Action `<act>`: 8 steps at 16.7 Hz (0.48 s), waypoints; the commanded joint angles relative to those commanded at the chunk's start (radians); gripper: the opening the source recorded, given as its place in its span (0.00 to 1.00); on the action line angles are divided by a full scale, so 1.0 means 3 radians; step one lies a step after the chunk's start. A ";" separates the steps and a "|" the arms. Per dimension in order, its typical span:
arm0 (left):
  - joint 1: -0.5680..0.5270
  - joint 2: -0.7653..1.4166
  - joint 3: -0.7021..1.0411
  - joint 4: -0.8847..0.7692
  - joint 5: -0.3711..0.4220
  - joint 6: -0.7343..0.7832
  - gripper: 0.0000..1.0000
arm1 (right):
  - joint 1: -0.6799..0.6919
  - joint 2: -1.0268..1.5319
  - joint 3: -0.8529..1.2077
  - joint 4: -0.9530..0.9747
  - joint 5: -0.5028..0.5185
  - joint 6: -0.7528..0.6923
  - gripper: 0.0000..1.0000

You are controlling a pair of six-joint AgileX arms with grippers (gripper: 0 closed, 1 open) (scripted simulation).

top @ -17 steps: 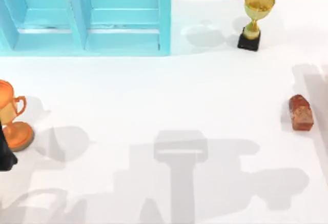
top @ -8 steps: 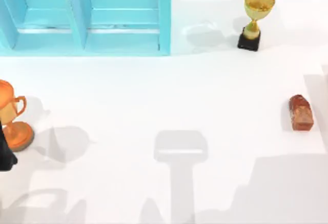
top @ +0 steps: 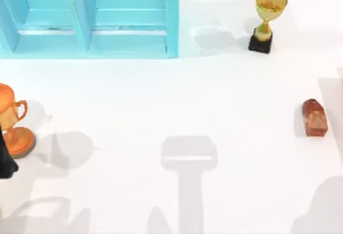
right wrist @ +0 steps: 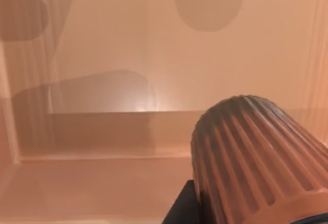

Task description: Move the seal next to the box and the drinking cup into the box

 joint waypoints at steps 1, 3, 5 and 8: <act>0.0000 0.0000 0.0000 0.0000 0.0000 0.0000 1.00 | 0.0000 0.0000 0.0000 0.0000 0.0000 0.0000 0.00; 0.0000 0.0000 0.0000 0.0000 0.0000 0.0000 1.00 | 0.0012 0.0016 0.0016 0.0001 -0.0007 0.0007 0.00; 0.0000 0.0000 0.0000 0.0000 0.0000 0.0000 1.00 | -0.0011 0.0025 0.0083 0.0121 -0.0079 -0.0021 0.00; 0.0000 0.0000 0.0000 0.0000 0.0000 0.0000 1.00 | -0.0052 0.0055 0.0167 0.0546 -0.0234 -0.0073 0.00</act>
